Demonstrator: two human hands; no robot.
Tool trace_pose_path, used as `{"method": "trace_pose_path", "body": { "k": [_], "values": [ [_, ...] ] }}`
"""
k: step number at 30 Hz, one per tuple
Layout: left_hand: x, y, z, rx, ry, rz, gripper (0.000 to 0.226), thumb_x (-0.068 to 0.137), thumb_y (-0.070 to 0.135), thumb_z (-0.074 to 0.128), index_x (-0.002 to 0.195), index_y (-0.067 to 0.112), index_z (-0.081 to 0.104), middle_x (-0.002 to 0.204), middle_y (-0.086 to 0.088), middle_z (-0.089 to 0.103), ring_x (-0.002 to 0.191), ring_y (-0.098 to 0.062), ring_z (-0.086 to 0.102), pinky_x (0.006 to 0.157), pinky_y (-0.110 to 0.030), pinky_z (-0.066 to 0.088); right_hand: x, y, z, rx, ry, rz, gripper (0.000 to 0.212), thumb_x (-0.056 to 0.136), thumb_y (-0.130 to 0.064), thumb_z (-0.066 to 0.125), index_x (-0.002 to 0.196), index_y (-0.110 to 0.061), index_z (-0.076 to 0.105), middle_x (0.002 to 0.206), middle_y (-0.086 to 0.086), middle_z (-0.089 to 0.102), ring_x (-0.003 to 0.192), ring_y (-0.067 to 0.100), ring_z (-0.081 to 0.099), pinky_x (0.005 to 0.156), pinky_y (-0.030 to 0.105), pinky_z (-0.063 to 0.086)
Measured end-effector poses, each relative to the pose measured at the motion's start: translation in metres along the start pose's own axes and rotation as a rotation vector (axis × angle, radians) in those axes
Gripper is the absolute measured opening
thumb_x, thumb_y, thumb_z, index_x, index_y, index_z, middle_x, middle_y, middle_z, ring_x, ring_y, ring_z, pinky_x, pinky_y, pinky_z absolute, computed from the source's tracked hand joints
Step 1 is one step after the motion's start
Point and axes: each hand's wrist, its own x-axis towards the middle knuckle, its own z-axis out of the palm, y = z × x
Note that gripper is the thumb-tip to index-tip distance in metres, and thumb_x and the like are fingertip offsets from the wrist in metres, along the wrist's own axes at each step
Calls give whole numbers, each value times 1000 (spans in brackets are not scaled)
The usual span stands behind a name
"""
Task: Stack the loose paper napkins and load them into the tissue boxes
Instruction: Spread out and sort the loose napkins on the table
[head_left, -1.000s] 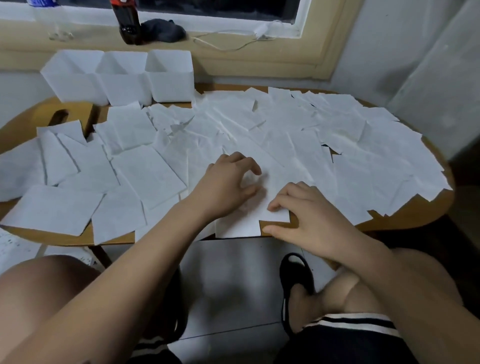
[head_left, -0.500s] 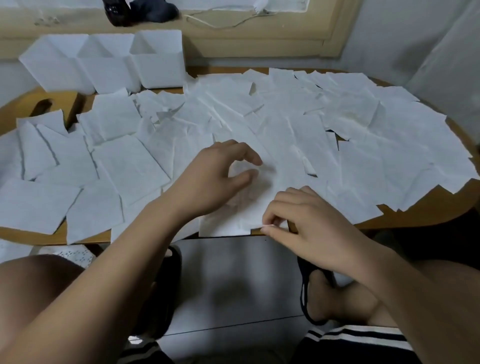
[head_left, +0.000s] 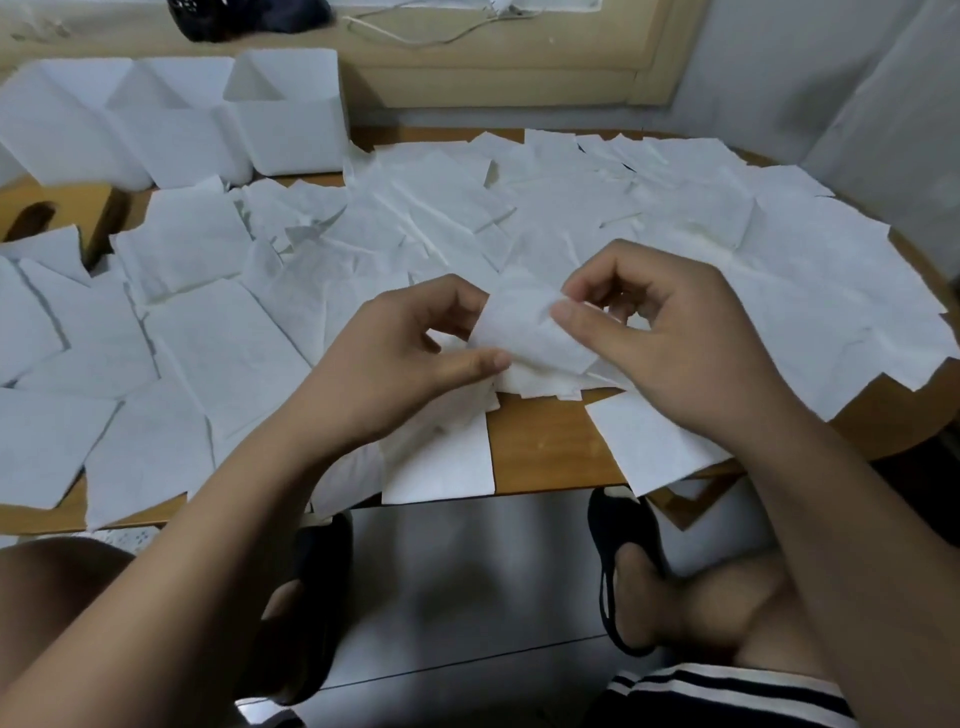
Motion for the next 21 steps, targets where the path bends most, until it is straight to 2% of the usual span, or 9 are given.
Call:
{"method": "trace_pose_path", "body": {
  "k": [4, 6, 8, 9, 11, 14, 18, 21],
  "values": [
    [1, 1, -1, -66, 74, 4, 9, 95, 24, 83, 98, 20, 76, 96, 8, 78, 88, -5, 72, 78, -30, 55, -6, 11, 2, 208, 122, 69, 5, 98, -21, 80, 96, -22, 75, 90, -10, 74, 90, 17, 72, 88, 44, 60],
    [1, 4, -1, -97, 109, 22, 7, 97, 23, 82, 97, 19, 76, 94, 6, 77, 88, -13, 71, 81, -42, 55, -9, 16, 4, 334, 152, 99, 6, 97, -19, 80, 96, -22, 75, 91, -6, 75, 92, 17, 71, 91, 46, 58],
    [-1, 10, 0, -127, 128, 45, 6, 99, 22, 79, 98, 17, 76, 99, 0, 77, 97, -31, 71, 87, -58, 55, -11, 17, 4, 397, 150, 114, 6, 98, -17, 79, 96, -22, 75, 89, -6, 73, 90, 15, 69, 89, 38, 58],
    [-2, 13, 0, -150, 144, 50, 7, 100, 21, 78, 99, 15, 76, 100, -3, 77, 100, -36, 71, 90, -59, 55, -12, 17, 4, 408, 141, 118, 6, 98, -16, 78, 97, -21, 74, 87, -8, 73, 89, 12, 68, 87, 31, 56],
    [-3, 15, -3, -168, 176, 36, 5, 101, 19, 76, 99, 14, 75, 99, -7, 77, 101, -38, 71, 89, -51, 55, -14, 15, 2, 396, 104, 132, 4, 100, -18, 75, 100, -21, 74, 87, -12, 72, 88, 6, 67, 83, 23, 54],
    [-3, 11, -15, -76, 168, -25, 4, 101, 24, 76, 98, 22, 75, 93, -6, 77, 93, -35, 72, 83, -45, 53, -14, 21, -3, 250, 4, 165, 8, 103, -29, 70, 103, -24, 76, 97, -14, 76, 97, 5, 69, 90, 29, 53],
    [-6, -4, -28, 150, 104, -166, 5, 99, 34, 76, 96, 31, 77, 86, 6, 76, 76, -9, 69, 70, -33, 51, -12, 42, -6, -253, -81, 173, 12, 97, -44, 73, 105, -34, 73, 108, -17, 67, 107, 5, 61, 98, 34, 50],
    [-7, -14, -32, 303, 82, -244, 2, 97, 41, 76, 99, 41, 76, 87, 12, 76, 77, -6, 71, 71, -37, 59, -12, 49, -6, -461, -194, 243, 26, 92, -54, 72, 110, -35, 69, 112, -17, 59, 113, 7, 53, 108, 36, 39]
  ]
}}
